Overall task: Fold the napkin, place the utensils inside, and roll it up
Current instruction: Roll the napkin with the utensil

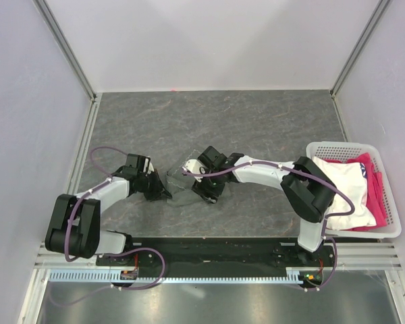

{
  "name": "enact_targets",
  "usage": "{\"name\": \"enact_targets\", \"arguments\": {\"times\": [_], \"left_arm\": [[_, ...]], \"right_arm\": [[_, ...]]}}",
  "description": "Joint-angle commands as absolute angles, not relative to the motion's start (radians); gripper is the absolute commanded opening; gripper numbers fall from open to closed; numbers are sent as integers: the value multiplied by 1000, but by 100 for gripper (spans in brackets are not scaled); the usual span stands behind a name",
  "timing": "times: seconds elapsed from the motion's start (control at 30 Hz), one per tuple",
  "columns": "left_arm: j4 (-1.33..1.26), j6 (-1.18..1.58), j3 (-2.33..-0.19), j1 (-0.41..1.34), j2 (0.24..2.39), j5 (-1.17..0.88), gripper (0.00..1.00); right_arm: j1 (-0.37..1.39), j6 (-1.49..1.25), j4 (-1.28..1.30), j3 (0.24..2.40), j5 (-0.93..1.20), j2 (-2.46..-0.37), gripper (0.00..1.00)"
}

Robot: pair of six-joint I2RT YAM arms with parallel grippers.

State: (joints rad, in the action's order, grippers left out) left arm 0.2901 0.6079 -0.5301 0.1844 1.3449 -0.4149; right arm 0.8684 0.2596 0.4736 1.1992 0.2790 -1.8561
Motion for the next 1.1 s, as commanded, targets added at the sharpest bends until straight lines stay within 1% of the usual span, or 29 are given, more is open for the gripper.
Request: {"name": "enact_targets", "arguments": {"times": [0.0, 0.3, 0.43, 0.73, 1.07], "left_arm": [[308, 555, -564, 181, 1387, -431, 2], [318, 551, -575, 181, 1394, -442, 2], [318, 549, -577, 181, 1396, -446, 2], [318, 551, -575, 181, 1397, -451, 2], [319, 549, -575, 181, 1397, -451, 2]], "right_arm": [[870, 275, 555, 1265, 203, -1784, 68], [910, 249, 528, 1210, 57, -1634, 75], [919, 219, 529, 1158, 51, -1586, 77], [916, 169, 558, 1103, 48, -1594, 77], [887, 193, 540, 1097, 40, -1647, 77]]}}
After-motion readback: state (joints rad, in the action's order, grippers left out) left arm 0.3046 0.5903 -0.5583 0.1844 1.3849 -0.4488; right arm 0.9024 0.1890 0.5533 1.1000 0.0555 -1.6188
